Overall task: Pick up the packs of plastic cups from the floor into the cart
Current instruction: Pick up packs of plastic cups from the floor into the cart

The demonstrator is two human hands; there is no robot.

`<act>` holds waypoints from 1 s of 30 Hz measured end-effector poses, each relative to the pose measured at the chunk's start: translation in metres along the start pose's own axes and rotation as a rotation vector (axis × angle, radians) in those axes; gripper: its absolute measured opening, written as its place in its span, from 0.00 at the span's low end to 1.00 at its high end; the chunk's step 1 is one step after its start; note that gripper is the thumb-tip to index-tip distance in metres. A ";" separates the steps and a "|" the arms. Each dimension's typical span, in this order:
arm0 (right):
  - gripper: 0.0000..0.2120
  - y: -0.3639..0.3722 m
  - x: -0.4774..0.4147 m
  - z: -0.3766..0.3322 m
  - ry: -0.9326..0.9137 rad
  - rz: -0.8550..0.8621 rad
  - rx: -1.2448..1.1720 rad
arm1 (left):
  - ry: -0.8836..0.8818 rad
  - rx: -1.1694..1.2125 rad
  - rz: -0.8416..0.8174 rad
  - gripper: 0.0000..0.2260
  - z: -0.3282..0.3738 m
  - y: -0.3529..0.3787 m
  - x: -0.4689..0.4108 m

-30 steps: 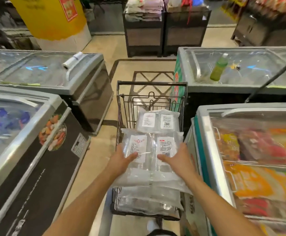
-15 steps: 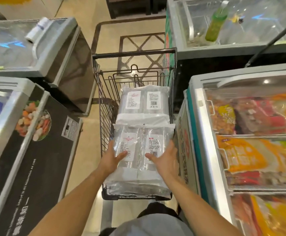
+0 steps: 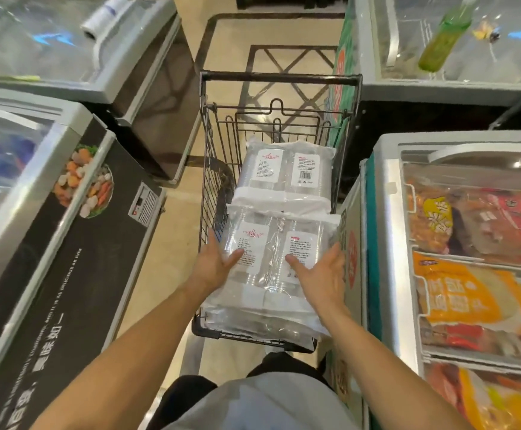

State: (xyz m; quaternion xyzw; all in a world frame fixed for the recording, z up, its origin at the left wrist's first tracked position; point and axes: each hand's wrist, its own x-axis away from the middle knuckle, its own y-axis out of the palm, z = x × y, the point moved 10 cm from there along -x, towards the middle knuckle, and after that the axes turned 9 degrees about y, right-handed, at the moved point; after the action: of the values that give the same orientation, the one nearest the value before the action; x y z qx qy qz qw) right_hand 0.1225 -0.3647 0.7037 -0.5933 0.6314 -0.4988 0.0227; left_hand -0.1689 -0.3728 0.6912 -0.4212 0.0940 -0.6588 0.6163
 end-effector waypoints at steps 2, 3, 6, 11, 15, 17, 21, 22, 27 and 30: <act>0.62 -0.008 0.004 -0.029 -0.129 0.071 0.164 | 0.023 -0.085 0.043 0.49 0.002 -0.025 0.009; 0.60 -0.007 0.009 -0.051 -0.215 0.071 0.236 | 0.049 -0.141 0.080 0.47 0.005 -0.041 0.016; 0.53 0.011 0.039 -0.129 -0.522 0.050 0.396 | 0.091 -0.419 0.245 0.46 0.005 -0.100 0.047; 0.54 0.074 0.130 -0.239 -0.952 0.010 0.638 | -0.097 -0.687 0.364 0.45 -0.029 -0.187 0.125; 0.59 0.136 0.212 -0.290 -1.213 -0.028 0.736 | -0.308 -0.717 0.490 0.46 -0.082 -0.244 0.219; 0.54 0.167 0.258 -0.304 -1.327 -0.069 0.750 | -0.405 -0.691 0.545 0.44 -0.110 -0.259 0.273; 0.51 0.224 0.353 -0.313 -1.502 -0.139 0.776 | -0.546 -0.650 0.661 0.44 -0.164 -0.272 0.382; 0.50 0.237 0.377 -0.312 -1.537 -0.163 0.785 | -0.580 -0.633 0.682 0.44 -0.180 -0.271 0.407; 0.51 0.302 0.496 -0.291 -1.686 -0.271 0.797 | -0.763 -0.561 0.738 0.44 -0.251 -0.260 0.525; 0.47 0.343 0.558 -0.271 -1.772 -0.329 0.801 | -0.841 -0.521 0.765 0.44 -0.289 -0.247 0.584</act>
State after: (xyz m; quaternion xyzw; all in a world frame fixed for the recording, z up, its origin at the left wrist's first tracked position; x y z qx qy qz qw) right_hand -0.4592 -0.7010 0.9284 -0.7813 0.0801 -0.0479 0.6172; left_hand -0.4771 -0.9525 0.9254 -0.7174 0.1451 -0.1246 0.6698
